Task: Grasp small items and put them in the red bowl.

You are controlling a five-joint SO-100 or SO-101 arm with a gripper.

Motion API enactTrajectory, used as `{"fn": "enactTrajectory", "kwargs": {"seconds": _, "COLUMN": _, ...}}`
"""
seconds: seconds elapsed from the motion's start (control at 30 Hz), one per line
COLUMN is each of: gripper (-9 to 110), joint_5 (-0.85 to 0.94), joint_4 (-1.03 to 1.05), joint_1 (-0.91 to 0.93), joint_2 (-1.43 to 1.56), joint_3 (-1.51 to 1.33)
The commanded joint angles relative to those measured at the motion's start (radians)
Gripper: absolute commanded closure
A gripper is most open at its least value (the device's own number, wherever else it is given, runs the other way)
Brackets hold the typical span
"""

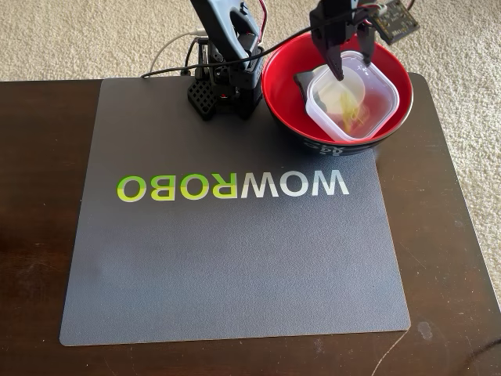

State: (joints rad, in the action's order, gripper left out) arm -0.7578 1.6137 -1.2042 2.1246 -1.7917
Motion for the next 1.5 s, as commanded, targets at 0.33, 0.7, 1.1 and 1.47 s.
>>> {"fn": "enactTrajectory", "kwargs": {"seconds": 0.33, "gripper": 88, "joint_5": 0.589, "joint_4": -0.126, "joint_1": 0.845, "joint_2": -0.227, "joint_3": 0.282}}
{"fn": "enactTrajectory", "kwargs": {"seconds": 0.7, "gripper": 100, "joint_5": 0.632, "joint_4": -0.344, "joint_1": 1.261, "joint_2": 0.052, "joint_3": -0.209}}
{"fn": "enactTrajectory", "kwargs": {"seconds": 1.1, "gripper": 102, "joint_5": 0.479, "joint_4": -0.594, "joint_1": 1.226, "joint_2": 0.836, "joint_3": -0.956}}
{"fn": "enactTrajectory", "kwargs": {"seconds": 1.47, "gripper": 97, "joint_5": 0.479, "joint_4": -0.572, "joint_1": 1.296, "joint_2": 1.169, "joint_3": -1.232}}
